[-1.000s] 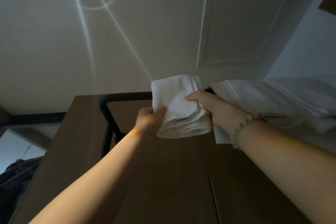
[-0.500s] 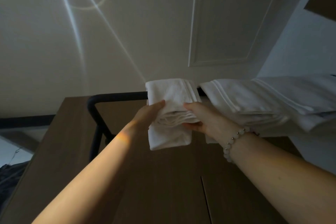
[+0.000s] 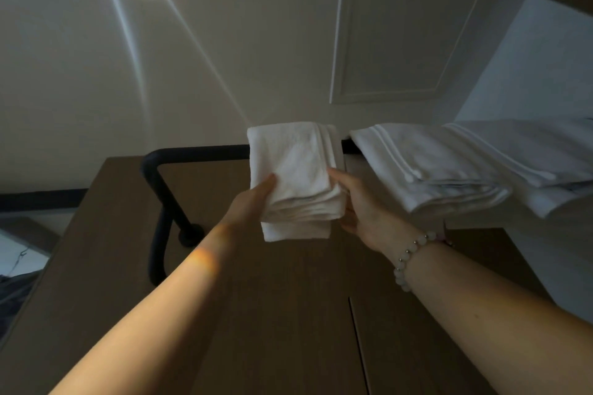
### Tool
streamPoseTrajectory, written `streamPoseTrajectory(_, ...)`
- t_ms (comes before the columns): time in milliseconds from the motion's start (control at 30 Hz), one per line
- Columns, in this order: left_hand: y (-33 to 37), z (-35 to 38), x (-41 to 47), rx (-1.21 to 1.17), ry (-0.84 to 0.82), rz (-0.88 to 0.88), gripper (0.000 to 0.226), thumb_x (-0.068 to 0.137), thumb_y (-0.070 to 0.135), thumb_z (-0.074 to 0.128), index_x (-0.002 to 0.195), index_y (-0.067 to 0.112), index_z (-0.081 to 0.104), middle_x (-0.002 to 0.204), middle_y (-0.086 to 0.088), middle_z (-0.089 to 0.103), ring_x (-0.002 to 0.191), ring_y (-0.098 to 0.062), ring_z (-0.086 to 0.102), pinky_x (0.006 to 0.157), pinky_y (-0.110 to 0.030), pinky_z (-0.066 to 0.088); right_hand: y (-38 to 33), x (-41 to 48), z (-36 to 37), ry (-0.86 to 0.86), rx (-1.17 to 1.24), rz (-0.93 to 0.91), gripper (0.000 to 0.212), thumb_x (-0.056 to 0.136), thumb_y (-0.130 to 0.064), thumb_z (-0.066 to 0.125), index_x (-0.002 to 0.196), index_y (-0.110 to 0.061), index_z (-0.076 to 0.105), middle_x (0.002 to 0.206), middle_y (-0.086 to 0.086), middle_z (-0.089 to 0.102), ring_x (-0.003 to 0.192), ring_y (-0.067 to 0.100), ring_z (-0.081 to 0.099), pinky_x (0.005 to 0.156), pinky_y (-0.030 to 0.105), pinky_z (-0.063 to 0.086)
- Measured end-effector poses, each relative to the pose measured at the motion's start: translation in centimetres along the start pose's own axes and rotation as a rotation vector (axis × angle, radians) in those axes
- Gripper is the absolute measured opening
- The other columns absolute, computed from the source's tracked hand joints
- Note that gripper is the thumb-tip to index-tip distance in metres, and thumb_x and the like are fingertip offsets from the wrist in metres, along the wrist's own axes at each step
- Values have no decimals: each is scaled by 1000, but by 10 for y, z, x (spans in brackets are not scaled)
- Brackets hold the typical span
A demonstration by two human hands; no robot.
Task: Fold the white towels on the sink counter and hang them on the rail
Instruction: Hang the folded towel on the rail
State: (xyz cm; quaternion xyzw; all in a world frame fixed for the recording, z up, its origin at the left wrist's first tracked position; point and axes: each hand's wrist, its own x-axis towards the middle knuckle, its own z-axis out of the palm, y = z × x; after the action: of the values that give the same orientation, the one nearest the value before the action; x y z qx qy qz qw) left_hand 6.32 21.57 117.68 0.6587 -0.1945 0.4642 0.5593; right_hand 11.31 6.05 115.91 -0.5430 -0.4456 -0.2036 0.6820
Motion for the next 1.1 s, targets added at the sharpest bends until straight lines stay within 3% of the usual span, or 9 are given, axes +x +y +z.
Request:
streamPoseTrajectory(100, 12, 0, 2, 40, 19, 39, 60, 90, 46, 53, 130, 2, 49, 132, -14, 53, 121, -26, 51, 97, -31, 39, -1, 4, -2, -42, 28, -62, 65, 77, -65, 54, 129, -24, 55, 131, -2, 55, 124, 19, 47, 112, 42, 26)
streamPoseTrajectory(200, 17, -3, 1, -1, -5, 14, 60, 90, 46, 54, 131, 3, 48, 134, -15, 52, 123, -27, 51, 105, -38, 39, 1, 7, 1, -114, 60, -69, 76, 66, -72, 58, 126, -26, 56, 125, 0, 62, 117, 19, 54, 105, 44, 37)
streamPoseTrajectory(333, 14, -11, 5, -113, -68, -24, 57, 91, 44, 53, 133, 5, 48, 133, -15, 54, 122, -26, 52, 103, -37, 40, -1, 9, 4, -167, 74, -44, 57, 75, -61, 55, 117, -23, 59, 110, 4, 69, 103, 21, 62, 82, 35, 48)
streamPoseTrajectory(533, 8, -8, 5, -105, -73, -38, 54, 89, 45, 56, 124, 3, 52, 120, -11, 61, 110, -22, 58, 90, -34, 44, -5, 7, 1, -81, 83, -37, 39, 82, -39, 56, 111, -14, 63, 109, 12, 68, 103, 27, 63, 96, 43, 46)
streamPoseTrajectory(633, 7, 8, 6, -10, -74, -13, 54, 89, 48, 55, 120, 5, 56, 119, -13, 63, 107, -26, 60, 99, -42, 45, -6, 6, -10, 2, 65, -58, 29, 81, -31, 55, 97, -8, 63, 102, 16, 69, 98, 29, 65, 97, 47, 48)
streamPoseTrajectory(733, 8, 26, 3, 48, -110, -11, 52, 91, 47, 51, 125, 7, 53, 120, -12, 62, 109, -25, 59, 103, -43, 43, -9, 2, -25, 97, 45, -55, 14, 80, -28, 53, 77, -15, 57, 75, 7, 64, 80, 26, 62, 85, 44, 48)
streamPoseTrajectory(833, 8, 33, 0, 68, -135, 14, 47, 93, 45, 49, 121, 8, 56, 110, -8, 66, 100, -20, 62, 94, -35, 47, -8, 0, -31, 121, 42, -44, 18, 81, -27, 53, 66, -17, 50, 60, 1, 56, 60, 17, 56, 64, 27, 45)
streamPoseTrajectory(933, 3, 29, -1, 61, -130, 7, 46, 92, 45, 51, 118, 8, 57, 108, -7, 65, 98, -18, 62, 92, -32, 46, 0, -2, -30, 110, 67, -3, 14, 74, -32, 57, 76, -19, 54, 77, 7, 56, 75, 23, 54, 72, 33, 39)
streamPoseTrajectory(1100, -5, 18, -8, 46, -192, -55, 56, 81, 54, 59, 116, 10, 59, 109, -7, 69, 101, -22, 65, 90, -37, 50, 18, -10, -32, 58, 338, 46, 15, 83, -22, 63, 91, -11, 66, 95, 8, 70, 91, 23, 66, 89, 37, 52)
